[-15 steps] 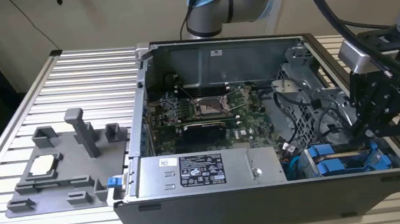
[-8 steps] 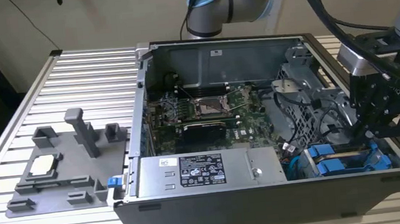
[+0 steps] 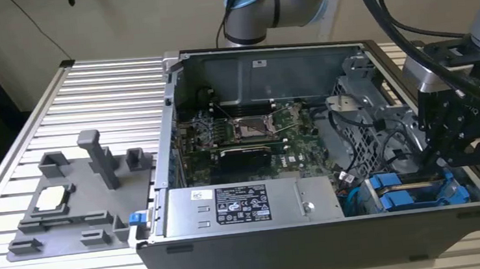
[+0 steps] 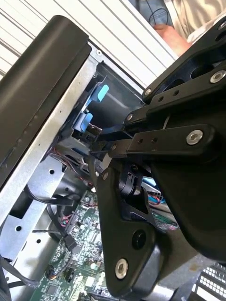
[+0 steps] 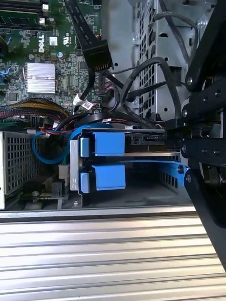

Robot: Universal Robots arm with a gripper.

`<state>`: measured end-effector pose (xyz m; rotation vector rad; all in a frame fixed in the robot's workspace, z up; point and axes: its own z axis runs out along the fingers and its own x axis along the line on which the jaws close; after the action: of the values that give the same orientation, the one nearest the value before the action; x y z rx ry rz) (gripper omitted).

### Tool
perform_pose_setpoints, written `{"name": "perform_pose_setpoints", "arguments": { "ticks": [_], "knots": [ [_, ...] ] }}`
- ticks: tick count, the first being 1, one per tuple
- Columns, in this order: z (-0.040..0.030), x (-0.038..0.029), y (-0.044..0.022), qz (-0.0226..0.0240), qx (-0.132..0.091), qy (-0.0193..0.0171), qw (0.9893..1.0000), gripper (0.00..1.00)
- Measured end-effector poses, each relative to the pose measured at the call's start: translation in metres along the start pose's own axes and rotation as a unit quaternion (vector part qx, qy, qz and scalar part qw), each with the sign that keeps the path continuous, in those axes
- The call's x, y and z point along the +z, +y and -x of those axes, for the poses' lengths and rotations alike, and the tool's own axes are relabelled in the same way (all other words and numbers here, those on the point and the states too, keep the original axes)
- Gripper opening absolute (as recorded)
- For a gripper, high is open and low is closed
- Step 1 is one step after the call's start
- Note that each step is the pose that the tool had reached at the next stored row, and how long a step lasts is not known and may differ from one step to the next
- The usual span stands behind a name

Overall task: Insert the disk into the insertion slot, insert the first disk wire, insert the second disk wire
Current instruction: 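Insert the first disk wire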

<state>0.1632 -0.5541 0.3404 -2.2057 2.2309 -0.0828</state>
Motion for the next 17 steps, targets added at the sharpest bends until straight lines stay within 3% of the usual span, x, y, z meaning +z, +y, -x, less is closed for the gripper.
{"name": "perform_pose_setpoints", "arguments": {
  "ticks": [17],
  "knots": [
    [-0.0020,0.0005,-0.0003,0.0003,0.000,0.0003,1.0000,0.19]
  ]
}}
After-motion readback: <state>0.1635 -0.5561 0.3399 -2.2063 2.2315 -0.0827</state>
